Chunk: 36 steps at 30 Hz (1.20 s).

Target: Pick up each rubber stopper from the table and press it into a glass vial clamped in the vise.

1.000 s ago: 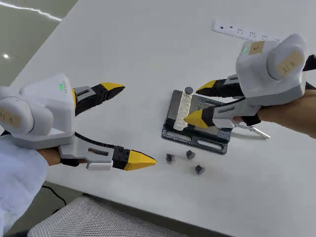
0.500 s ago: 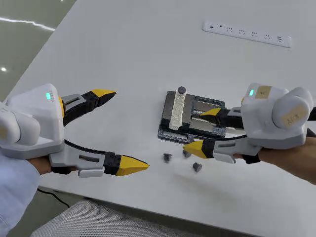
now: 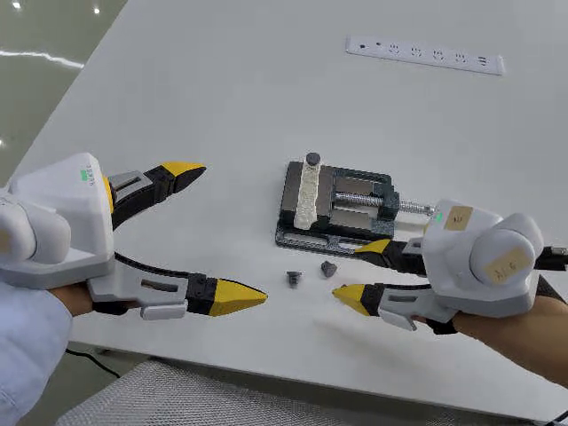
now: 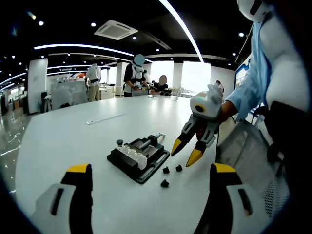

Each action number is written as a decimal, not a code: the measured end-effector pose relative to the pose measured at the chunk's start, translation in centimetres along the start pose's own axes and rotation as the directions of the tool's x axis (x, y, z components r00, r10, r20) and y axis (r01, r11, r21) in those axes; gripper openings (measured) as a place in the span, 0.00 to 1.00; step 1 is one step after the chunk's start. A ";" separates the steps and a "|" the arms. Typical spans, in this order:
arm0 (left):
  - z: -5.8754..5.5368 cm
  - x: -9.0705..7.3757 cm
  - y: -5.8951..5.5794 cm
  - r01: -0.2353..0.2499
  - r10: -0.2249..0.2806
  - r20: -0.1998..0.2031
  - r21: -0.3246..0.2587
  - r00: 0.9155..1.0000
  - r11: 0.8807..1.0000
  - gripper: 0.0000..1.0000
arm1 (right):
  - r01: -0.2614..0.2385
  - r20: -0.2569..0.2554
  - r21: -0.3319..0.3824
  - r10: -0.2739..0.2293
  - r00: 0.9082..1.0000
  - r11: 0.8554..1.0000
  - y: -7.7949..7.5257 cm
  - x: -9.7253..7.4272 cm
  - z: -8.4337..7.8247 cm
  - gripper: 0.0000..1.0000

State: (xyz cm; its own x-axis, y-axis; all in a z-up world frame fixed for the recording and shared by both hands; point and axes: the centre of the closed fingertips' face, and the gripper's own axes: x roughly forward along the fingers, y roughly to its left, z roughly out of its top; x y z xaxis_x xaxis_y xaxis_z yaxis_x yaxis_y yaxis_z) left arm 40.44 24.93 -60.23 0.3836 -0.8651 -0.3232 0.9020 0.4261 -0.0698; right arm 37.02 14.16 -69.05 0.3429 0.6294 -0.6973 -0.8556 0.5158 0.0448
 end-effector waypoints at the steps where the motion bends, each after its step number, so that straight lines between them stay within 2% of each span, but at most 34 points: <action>1: 0.0 0.0 -0.1 0.002 -0.002 0.000 -0.001 1.000 1.000 0.99 | 0.005 -0.006 0.005 -0.005 1.000 1.000 0.0 0.0 -0.3 0.26; 9: 0.0 0.0 -0.3 0.009 -0.009 -0.009 0.003 1.000 1.000 0.99 | 0.037 -0.019 0.017 -0.036 0.999 0.999 0.3 0.0 -1.7 0.18; 13: 0.2 0.1 -0.3 0.010 -0.010 -0.008 0.005 1.000 1.000 0.99 | 0.059 -0.008 0.019 -0.059 0.998 0.998 0.2 0.2 -1.7 0.17; 21: 0.2 0.1 -0.5 0.015 -0.015 -0.012 0.007 1.000 1.000 0.99 | 0.067 -0.018 0.014 -0.067 0.998 0.998 0.3 0.6 -2.3 0.14; 36: 0.1 0.1 -0.5 0.011 -0.011 -0.016 0.006 1.000 1.000 0.99 | 0.106 -0.016 0.003 -0.105 0.994 0.994 -0.2 1.0 -2.1 0.08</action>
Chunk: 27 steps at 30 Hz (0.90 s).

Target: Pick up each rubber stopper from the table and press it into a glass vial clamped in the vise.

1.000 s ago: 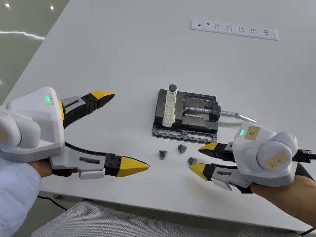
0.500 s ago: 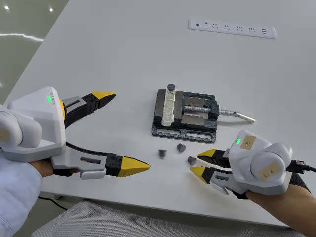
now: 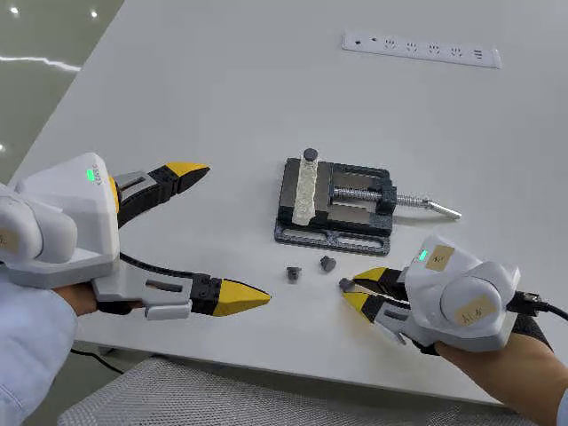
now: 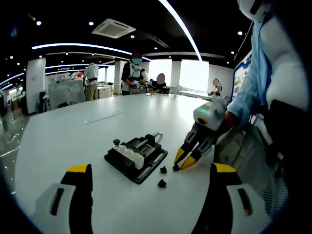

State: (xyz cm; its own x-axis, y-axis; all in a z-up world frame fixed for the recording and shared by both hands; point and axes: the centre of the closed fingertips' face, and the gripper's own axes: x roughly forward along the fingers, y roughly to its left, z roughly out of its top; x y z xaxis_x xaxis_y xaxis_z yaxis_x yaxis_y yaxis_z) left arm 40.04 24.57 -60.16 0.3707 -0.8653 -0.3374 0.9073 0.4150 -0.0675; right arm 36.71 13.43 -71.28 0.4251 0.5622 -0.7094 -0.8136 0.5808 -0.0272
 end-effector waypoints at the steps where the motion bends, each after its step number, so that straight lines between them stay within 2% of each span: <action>1: -0.1 0.0 0.0 -0.001 0.001 -0.002 0.000 1.000 1.000 0.99 | 0.000 0.000 0.001 0.000 1.000 1.000 0.0 0.0 0.0 0.08; 15: -0.2 0.6 -0.5 0.011 -0.011 0.000 0.004 1.000 1.000 0.99 | -0.031 -0.024 0.003 0.031 0.999 1.000 -0.1 -0.6 0.3 0.07; 21: -0.7 1.6 -1.4 0.040 -0.040 -0.009 0.012 0.999 0.999 0.98 | -0.063 -0.037 -0.016 0.062 0.997 0.998 -0.1 -1.8 1.7 0.07; 24: -1.1 2.2 -1.9 0.065 -0.064 -0.021 0.017 0.998 0.998 0.94 | -0.088 -0.061 -0.022 0.086 0.994 0.996 -0.2 -2.4 2.4 0.07; 27: -1.1 2.6 -2.4 0.079 -0.079 -0.014 0.028 0.997 0.996 0.90 | -0.117 -0.086 -0.033 0.114 0.990 0.993 0.0 -3.2 3.3 0.07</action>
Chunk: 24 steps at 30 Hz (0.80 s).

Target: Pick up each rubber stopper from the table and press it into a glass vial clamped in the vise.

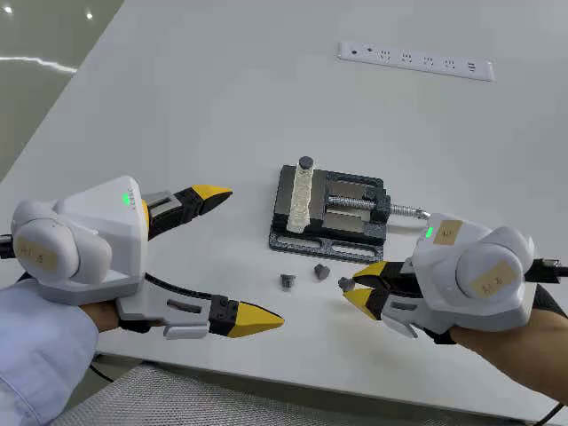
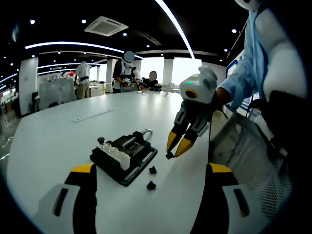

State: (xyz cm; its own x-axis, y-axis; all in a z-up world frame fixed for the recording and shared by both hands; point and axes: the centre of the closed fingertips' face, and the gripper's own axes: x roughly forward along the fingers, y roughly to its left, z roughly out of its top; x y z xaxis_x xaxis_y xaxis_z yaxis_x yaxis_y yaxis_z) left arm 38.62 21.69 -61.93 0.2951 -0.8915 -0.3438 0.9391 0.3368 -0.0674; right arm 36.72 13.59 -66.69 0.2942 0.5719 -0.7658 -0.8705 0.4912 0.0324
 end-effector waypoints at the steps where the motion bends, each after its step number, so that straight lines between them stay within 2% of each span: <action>1: 0.0 0.1 -0.2 0.008 -0.008 0.003 0.008 1.000 1.000 0.87 | -0.002 -0.001 -0.004 0.002 1.000 1.000 -0.1 -0.2 0.4 0.07; 3: 0.0 0.4 -0.4 0.021 -0.021 0.003 0.012 1.000 1.000 0.83 | -0.029 -0.028 -0.029 0.028 0.999 0.999 0.1 -0.8 0.8 0.07; 5: -0.1 0.7 -0.5 0.023 -0.023 0.000 0.022 1.000 0.999 0.80 | -0.027 -0.045 -0.056 0.024 0.999 0.998 -0.3 -1.2 1.4 0.07; 7: -0.3 1.0 -0.5 0.025 -0.024 -0.014 0.027 1.000 0.999 0.78 | -0.051 -0.057 -0.043 0.049 0.997 0.998 -0.4 -1.7 2.2 0.07; 14: 0.3 1.6 -0.8 0.040 -0.040 0.006 0.068 0.999 0.997 0.62 | -0.103 -0.091 -0.073 0.096 0.991 0.992 -0.4 -2.8 4.4 0.06; 19: 0.6 2.0 -1.1 0.048 -0.049 0.004 0.105 0.999 0.993 0.46 | -0.142 -0.120 -0.061 0.134 0.984 0.988 -0.2 -3.2 5.3 0.06; 24: 0.9 2.4 -1.2 0.053 -0.055 0.006 0.135 0.998 0.989 0.37 | -0.187 -0.154 -0.065 0.175 0.972 0.980 0.5 -3.5 6.0 0.06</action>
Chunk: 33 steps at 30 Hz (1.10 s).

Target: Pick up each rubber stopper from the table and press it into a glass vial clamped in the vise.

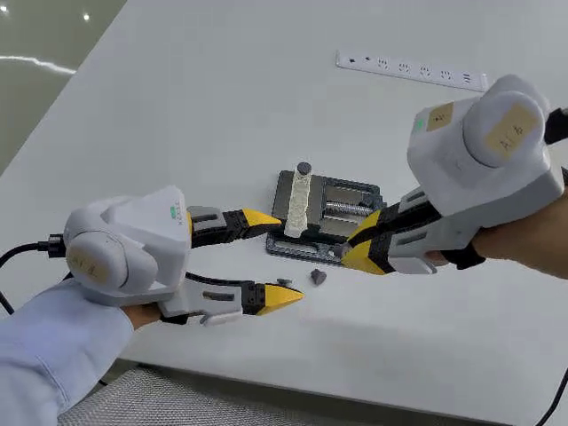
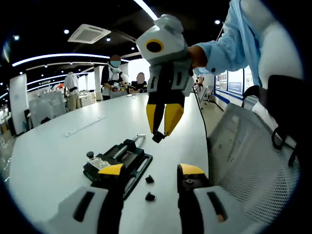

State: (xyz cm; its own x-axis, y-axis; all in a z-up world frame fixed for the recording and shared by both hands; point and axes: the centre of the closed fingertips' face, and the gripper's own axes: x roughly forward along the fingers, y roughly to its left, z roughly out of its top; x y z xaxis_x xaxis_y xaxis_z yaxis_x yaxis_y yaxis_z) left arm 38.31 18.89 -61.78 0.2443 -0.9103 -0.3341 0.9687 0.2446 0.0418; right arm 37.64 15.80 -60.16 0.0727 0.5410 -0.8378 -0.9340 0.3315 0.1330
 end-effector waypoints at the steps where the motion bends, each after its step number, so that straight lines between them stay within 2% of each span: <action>1: 0.1 0.1 -0.1 0.004 -0.004 0.000 0.003 1.000 1.000 0.34 | -0.007 -0.004 -0.002 0.007 1.000 1.000 0.1 0.0 0.1 0.06; 9: 1.2 0.4 -0.4 0.017 -0.019 0.020 0.068 1.000 0.998 0.21 | -0.066 -0.035 -0.004 0.066 0.997 0.998 1.1 -0.1 1.0 0.06; 14: 1.6 0.5 -0.8 0.031 -0.034 0.029 0.093 0.999 0.995 0.17 | -0.094 -0.069 0.005 0.094 0.993 0.996 1.5 -0.1 1.2 0.06; 22: 2.1 0.7 -1.4 0.044 -0.049 0.044 0.117 0.998 0.992 0.10 | -0.136 -0.135 0.018 0.137 0.981 0.991 2.0 -0.1 1.5 0.06; 26: 2.9 0.5 -1.2 0.035 -0.043 0.064 0.126 0.997 0.991 0.10 | -0.151 -0.165 0.022 0.152 0.974 0.988 2.1 0.1 1.4 0.06; 33: 3.1 0.5 -1.2 0.036 -0.046 0.064 0.137 0.997 0.990 0.08 | -0.160 -0.184 0.026 0.162 0.969 0.987 1.7 0.3 1.5 0.06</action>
State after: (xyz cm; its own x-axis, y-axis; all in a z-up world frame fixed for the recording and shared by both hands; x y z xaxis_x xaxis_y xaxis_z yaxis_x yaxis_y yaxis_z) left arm 37.37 17.05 -59.08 0.2021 -0.9402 -0.2743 0.9738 0.1630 0.1586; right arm 36.61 17.72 -59.36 -0.1456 0.4359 -0.8881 -0.9241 0.2606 0.2794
